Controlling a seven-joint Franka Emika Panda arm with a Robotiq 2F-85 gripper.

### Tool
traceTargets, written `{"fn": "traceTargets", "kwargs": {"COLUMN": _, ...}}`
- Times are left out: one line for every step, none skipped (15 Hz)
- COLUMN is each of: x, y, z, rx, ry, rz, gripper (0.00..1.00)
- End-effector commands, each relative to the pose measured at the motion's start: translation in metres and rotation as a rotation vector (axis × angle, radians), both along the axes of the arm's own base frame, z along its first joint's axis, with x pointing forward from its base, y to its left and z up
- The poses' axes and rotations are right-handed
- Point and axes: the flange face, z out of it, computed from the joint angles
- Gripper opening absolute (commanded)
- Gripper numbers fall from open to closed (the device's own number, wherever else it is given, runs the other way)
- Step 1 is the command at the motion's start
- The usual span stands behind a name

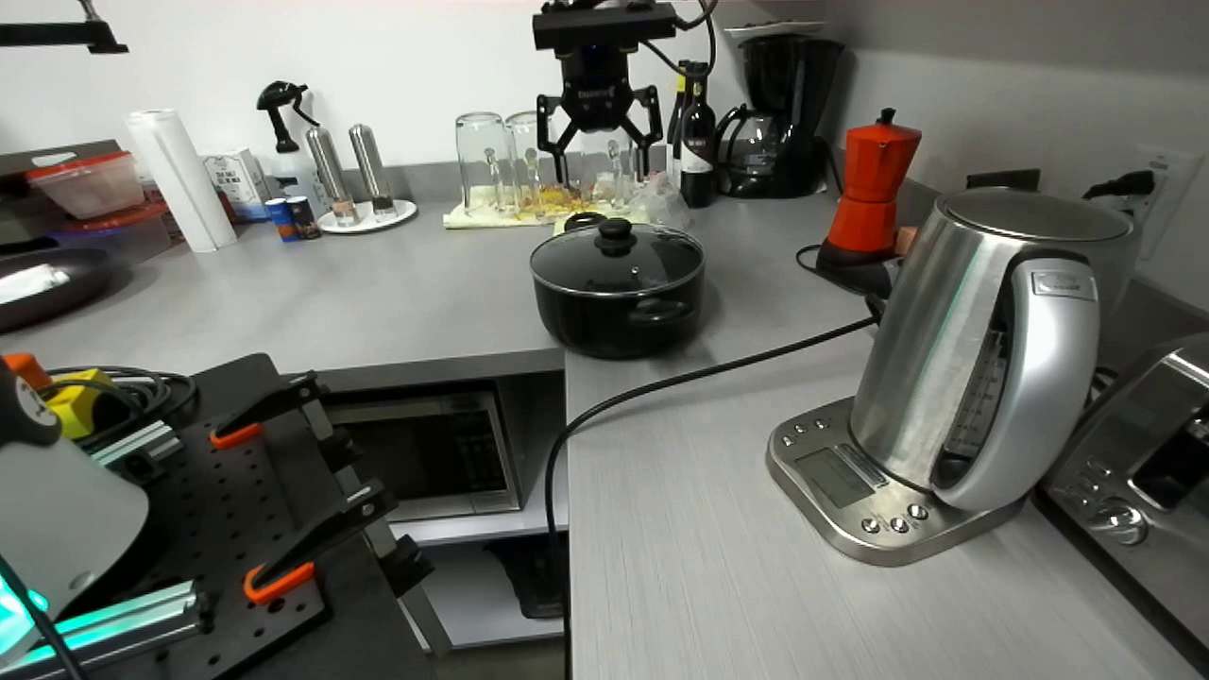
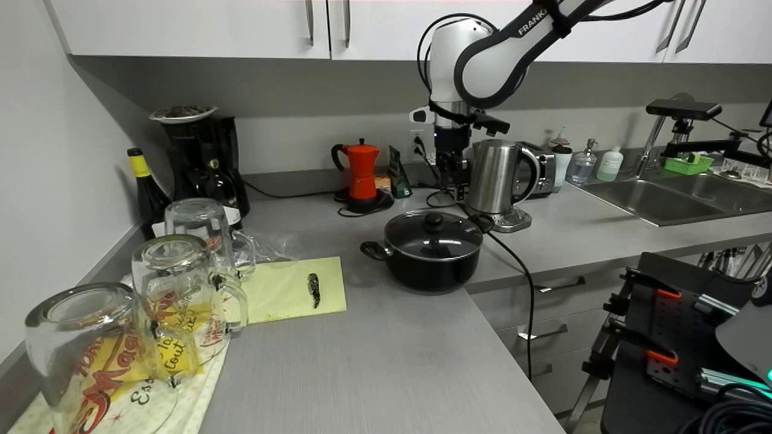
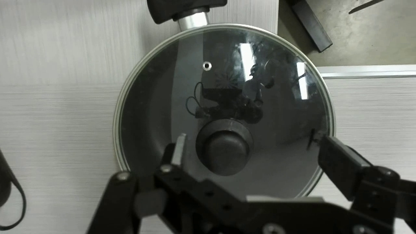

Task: Remove the glass lid from the pot.

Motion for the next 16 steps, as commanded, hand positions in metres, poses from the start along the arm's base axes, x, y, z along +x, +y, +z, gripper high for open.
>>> {"fn": "traceTargets", "kwargs": {"x": 0.013, "y": 0.005, "z": -0.019, "rx": 0.019, "ry": 0.028, "rz": 0.097, "gripper": 1.00}}
{"fn": "traceTargets", "kwargs": {"x": 0.014, "y": 0.007, "z": -0.025, "rx": 0.018, "ry": 0.036, "rz": 0.119, "gripper": 1.00}}
{"fn": "traceTargets", "kwargs": {"x": 0.016, "y": 0.007, "z": -0.030, "rx": 0.017, "ry": 0.043, "rz": 0.143, "gripper": 1.00}}
{"fn": "traceTargets", "kwargs": {"x": 0.018, "y": 0.008, "z": -0.034, "rx": 0.016, "ry": 0.050, "rz": 0.164, "gripper": 1.00}}
{"fn": "traceTargets", "kwargs": {"x": 0.020, "y": 0.008, "z": -0.039, "rx": 0.016, "ry": 0.054, "rz": 0.187, "gripper": 1.00}}
{"fn": "traceTargets", "kwargs": {"x": 0.023, "y": 0.009, "z": -0.042, "rx": 0.010, "ry": 0.057, "rz": 0.204, "gripper": 1.00}}
{"fn": "traceTargets", "kwargs": {"x": 0.025, "y": 0.009, "z": -0.045, "rx": 0.010, "ry": 0.060, "rz": 0.222, "gripper": 1.00}}
{"fn": "traceTargets", "kwargs": {"x": 0.028, "y": 0.009, "z": -0.048, "rx": 0.002, "ry": 0.060, "rz": 0.239, "gripper": 1.00}}
{"fn": "traceTargets", "kwargs": {"x": 0.030, "y": 0.009, "z": -0.050, "rx": 0.000, "ry": 0.061, "rz": 0.254, "gripper": 1.00}}
{"fn": "traceTargets", "kwargs": {"x": 0.032, "y": 0.009, "z": -0.052, "rx": -0.001, "ry": 0.061, "rz": 0.266, "gripper": 1.00}}
{"fn": "traceTargets", "kwargs": {"x": 0.033, "y": 0.010, "z": -0.053, "rx": 0.000, "ry": 0.062, "rz": 0.278, "gripper": 1.00}}
{"fn": "traceTargets", "kwargs": {"x": 0.034, "y": 0.011, "z": -0.054, "rx": 0.002, "ry": 0.061, "rz": 0.291, "gripper": 1.00}}
{"fn": "traceTargets", "kwargs": {"x": 0.036, "y": 0.012, "z": -0.055, "rx": 0.001, "ry": 0.062, "rz": 0.301, "gripper": 1.00}}
{"fn": "traceTargets", "kwargs": {"x": 0.036, "y": 0.013, "z": -0.056, "rx": 0.004, "ry": 0.062, "rz": 0.312, "gripper": 1.00}}
{"fn": "traceTargets", "kwargs": {"x": 0.037, "y": 0.014, "z": -0.056, "rx": 0.005, "ry": 0.061, "rz": 0.319, "gripper": 1.00}}
{"fn": "traceTargets", "kwargs": {"x": 0.038, "y": 0.014, "z": -0.057, "rx": 0.007, "ry": 0.061, "rz": 0.327, "gripper": 1.00}}
